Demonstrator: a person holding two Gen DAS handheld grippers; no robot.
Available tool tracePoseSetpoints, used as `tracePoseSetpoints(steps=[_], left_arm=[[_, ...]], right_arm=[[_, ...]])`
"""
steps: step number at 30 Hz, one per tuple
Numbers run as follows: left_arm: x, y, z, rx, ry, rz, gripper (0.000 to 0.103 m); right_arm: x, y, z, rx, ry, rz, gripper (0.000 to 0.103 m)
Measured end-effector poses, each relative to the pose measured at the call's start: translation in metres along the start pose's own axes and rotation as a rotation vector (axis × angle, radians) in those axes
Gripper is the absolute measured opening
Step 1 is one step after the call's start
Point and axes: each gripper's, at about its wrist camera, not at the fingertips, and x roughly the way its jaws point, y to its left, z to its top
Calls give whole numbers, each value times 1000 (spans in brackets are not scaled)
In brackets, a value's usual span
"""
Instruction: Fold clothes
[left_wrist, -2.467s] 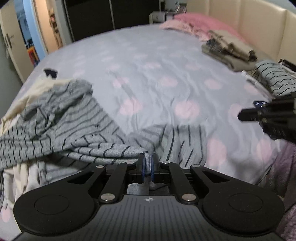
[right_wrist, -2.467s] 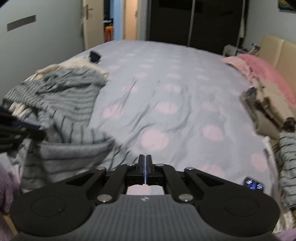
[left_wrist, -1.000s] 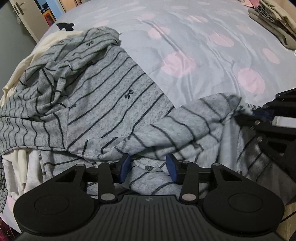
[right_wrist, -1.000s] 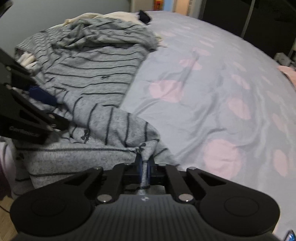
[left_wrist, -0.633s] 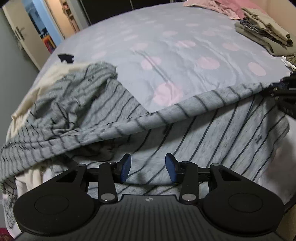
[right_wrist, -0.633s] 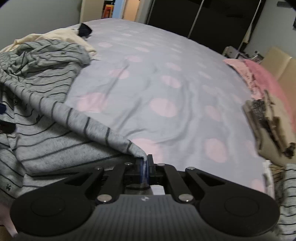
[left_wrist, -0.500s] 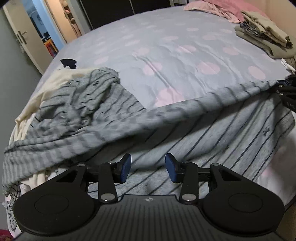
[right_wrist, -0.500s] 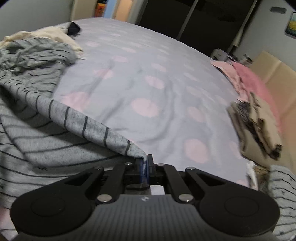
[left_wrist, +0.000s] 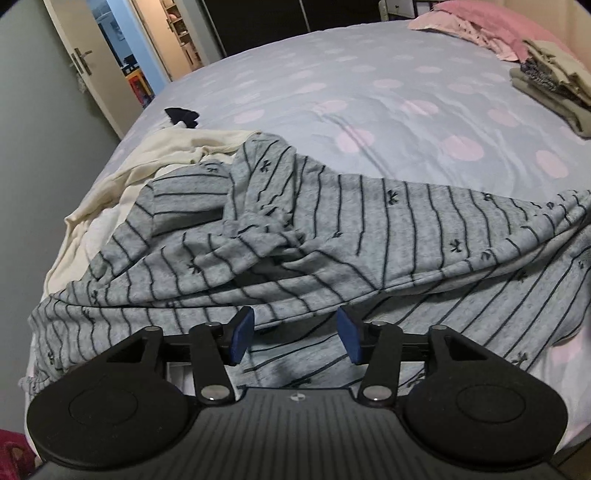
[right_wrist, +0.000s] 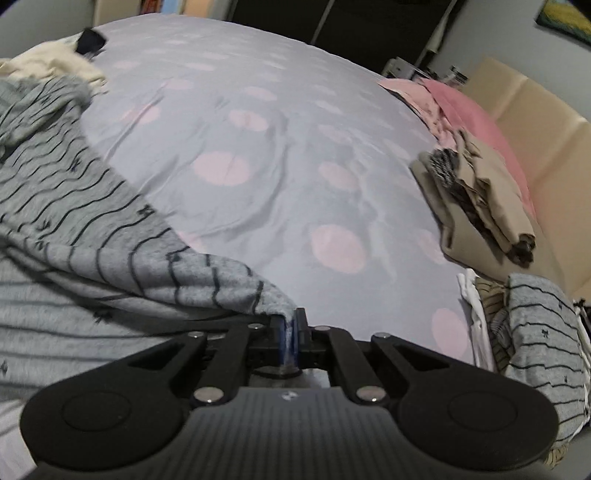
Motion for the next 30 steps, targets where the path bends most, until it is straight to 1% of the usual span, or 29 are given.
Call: tracePoseSetpoints(steps=[2,3,4,5,10,13,16,18,23,30], left_arm=[[1,-1,-2,12,4,-1,53],[2,-3,-3,19,7,-6,54],[2,-5,-4,27,9,-11,55],[3,-7,-4,39,11,-15,55],[9,-22,-7,109,24,-25,57],[15,-28,-9,140,40,-26,58],[23,-32,-9,157,61,-27,58],[29,-34,-8,164,75,-24,58],[39,-34,-7,163,96,-13,58],[43,-23,-9,137,92,-12,58]], right_arm=[[-1,6,-1,-17,-12,11,9],[-3,9,-2,-27,-21,12,16],[-4,12,-3,-38,-31,14,26],[-5,15,-3,-50,-42,16,31],[-12,41,-7,-152,-92,25,43],[-20,63,-16,-242,-115,52,45],[-27,85,-26,-340,-150,97,46],[-31,96,-30,-383,-176,133,46],[-35,111,-26,-416,-237,225,47],[-35,136,-7,-456,-313,300,47]])
